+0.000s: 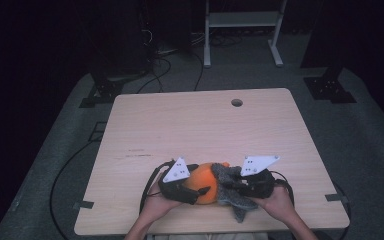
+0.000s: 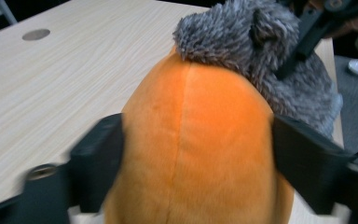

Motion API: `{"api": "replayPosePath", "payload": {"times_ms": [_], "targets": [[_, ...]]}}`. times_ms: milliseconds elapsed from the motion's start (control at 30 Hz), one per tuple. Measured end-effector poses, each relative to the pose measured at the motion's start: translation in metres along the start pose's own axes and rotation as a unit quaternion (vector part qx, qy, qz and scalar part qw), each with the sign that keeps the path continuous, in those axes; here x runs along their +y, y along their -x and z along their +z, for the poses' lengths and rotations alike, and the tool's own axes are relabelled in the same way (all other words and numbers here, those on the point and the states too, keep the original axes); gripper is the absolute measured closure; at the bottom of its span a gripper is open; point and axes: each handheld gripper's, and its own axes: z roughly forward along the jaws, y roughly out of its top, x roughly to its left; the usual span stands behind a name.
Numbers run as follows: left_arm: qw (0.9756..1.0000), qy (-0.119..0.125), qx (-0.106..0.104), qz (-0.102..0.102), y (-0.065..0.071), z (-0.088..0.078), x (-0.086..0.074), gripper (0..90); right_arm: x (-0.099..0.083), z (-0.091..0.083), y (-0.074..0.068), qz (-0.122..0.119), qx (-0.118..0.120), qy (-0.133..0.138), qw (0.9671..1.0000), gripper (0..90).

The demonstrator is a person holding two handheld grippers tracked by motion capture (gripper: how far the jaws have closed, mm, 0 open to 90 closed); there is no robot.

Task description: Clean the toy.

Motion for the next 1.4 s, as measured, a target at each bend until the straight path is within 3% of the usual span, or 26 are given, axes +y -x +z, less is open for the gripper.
{"api": "replayPosePath", "payload": {"times_ms": [100, 200, 300, 367, 533, 600, 700, 800, 900, 933, 1033, 1133, 1233, 1367, 1400], "targets": [[1.0000, 0.001, -0.007, -0.002, -0.003, -0.003, -0.003, 31.5, -0.007, -0.007, 0.011, 0.021, -0.013, 0.001, 0.9997, 75.9], [0.9999, 0.002, -0.010, 0.010, 0.000, -0.001, -0.003, 31.8, -0.010, -0.013, 0.018, 0.055, -0.016, 0.025, 0.9981, 75.8], [0.9997, 0.000, -0.008, 0.021, 0.003, 0.000, -0.003, 31.7, -0.003, -0.010, 0.014, 0.045, -0.013, 0.039, 0.9981, 75.7], [0.9998, -0.003, -0.013, 0.016, -0.001, -0.003, -0.005, 31.6, -0.002, -0.005, 0.011, 0.038, -0.013, 0.035, 0.9986, 75.8], [0.9998, 0.005, -0.019, 0.004, -0.005, -0.005, -0.010, 31.8, -0.021, -0.006, 0.025, 0.070, -0.015, 0.010, 0.9974, 75.7], [0.9998, 0.006, -0.019, 0.009, -0.004, -0.003, -0.009, 31.7, -0.018, -0.011, 0.026, 0.078, -0.010, 0.031, 0.9964, 75.7], [0.9997, 0.005, -0.018, 0.015, -0.002, -0.002, -0.009, 31.6, -0.005, -0.014, 0.021, 0.067, -0.001, 0.064, 0.9957, 75.7], [0.9997, 0.001, -0.022, 0.008, -0.006, -0.005, -0.011, 31.6, -0.009, -0.004, 0.021, 0.064, 0.001, 0.041, 0.9971, 75.7], [0.9997, 0.001, -0.023, 0.008, -0.006, -0.006, -0.012, 31.5, -0.027, 0.001, 0.027, 0.094, 0.015, 0.014, 0.9954, 75.7], [0.9997, 0.002, -0.023, 0.008, -0.006, -0.006, -0.012, 31.4, -0.029, -0.002, 0.028, 0.093, 0.009, 0.009, 0.9956, 75.7], [0.9996, 0.004, -0.027, 0.012, -0.004, -0.003, -0.011, 31.3, -0.023, -0.013, 0.029, 0.097, 0.005, 0.042, 0.9944, 75.7], [0.9989, 0.003, -0.026, 0.037, 0.002, -0.001, -0.009, 30.5, -0.009, -0.015, 0.028, 0.093, 0.015, 0.077, 0.9925, 75.7], [0.9991, 0.001, -0.030, 0.030, -0.001, -0.003, -0.011, 30.0, -0.007, -0.005, 0.024, 0.076, 0.005, 0.052, 0.9957, 75.9], [0.9990, 0.005, -0.033, 0.030, -0.001, -0.003, -0.011, 30.0, -0.020, -0.006, 0.025, 0.083, -0.014, 0.009, 0.9964, 75.8], [0.9988, 0.004, -0.034, 0.034, 0.000, -0.002, -0.011, 30.0, -0.020, -0.010, 0.023, 0.076, -0.015, 0.018, 0.9969, 75.7]]}}
